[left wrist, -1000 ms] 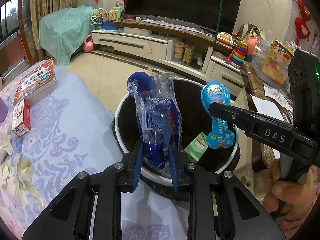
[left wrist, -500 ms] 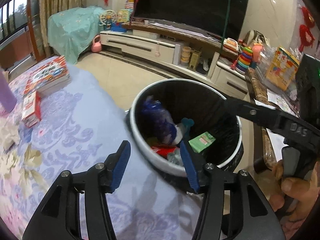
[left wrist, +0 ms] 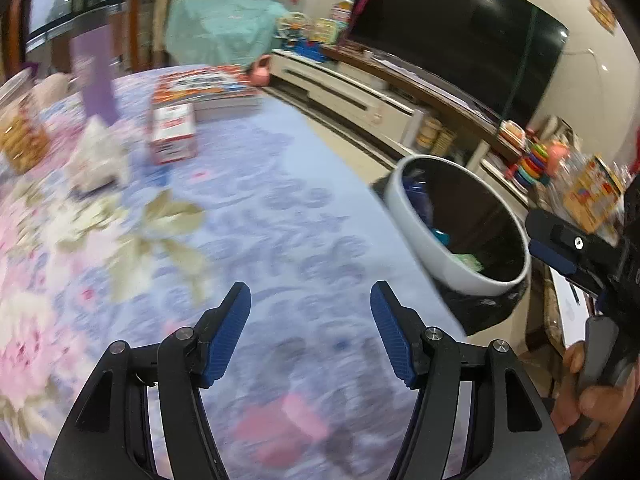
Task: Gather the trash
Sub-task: 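Move both open tools back over the table toward the tissue and milk carton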
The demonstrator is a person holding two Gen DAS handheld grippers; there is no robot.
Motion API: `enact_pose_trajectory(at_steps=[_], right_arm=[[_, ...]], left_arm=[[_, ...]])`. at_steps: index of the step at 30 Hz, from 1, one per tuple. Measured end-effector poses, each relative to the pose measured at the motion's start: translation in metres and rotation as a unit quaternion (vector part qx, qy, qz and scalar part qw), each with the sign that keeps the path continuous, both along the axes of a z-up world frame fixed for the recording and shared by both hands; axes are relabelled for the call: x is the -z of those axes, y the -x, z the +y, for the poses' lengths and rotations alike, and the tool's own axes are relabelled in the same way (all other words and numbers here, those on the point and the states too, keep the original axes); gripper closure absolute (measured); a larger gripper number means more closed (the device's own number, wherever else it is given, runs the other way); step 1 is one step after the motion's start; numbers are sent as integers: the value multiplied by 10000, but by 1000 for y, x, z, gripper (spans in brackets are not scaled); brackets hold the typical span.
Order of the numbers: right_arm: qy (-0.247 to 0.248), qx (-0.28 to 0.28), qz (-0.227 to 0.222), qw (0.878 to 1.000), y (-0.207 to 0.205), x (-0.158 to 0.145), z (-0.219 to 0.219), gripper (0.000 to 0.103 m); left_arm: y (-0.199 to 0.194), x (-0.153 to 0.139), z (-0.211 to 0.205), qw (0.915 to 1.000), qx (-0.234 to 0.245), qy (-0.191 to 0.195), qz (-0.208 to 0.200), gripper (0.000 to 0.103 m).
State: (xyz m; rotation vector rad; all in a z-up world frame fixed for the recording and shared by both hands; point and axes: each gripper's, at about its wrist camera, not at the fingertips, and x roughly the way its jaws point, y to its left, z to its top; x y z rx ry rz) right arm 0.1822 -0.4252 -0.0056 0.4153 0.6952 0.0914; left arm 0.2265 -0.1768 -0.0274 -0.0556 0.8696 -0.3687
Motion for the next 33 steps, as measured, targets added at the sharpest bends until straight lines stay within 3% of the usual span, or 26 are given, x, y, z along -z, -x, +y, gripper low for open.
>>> enact_pose_trajectory(at_steps=[6,10,17,23,29,33], right_arm=[[315,-471,8,9984,-3,2,52,2],[159,-784,60,9968,-10,7,80,0],[359,-1088,210,9932,-28,17,127,0],[355,-1142,-14,9928,-41,24,146,0],[420,-1334,366,9895,-67,43,163,0],[616,-1343,325,9885,-71,44,171,0]], left_arm=[[8,4,47,9992,-409,34,22,39],[12,6,75,9979,-644,10,-1,40],[10,11,119,9945,-1048,0,-12,39],[1,17,144,9916,-1290,-5,26,39],[-8,21,158,9900,-1406,-18,53,39],[-13,21,165,9892,-1465,-34,32,39]])
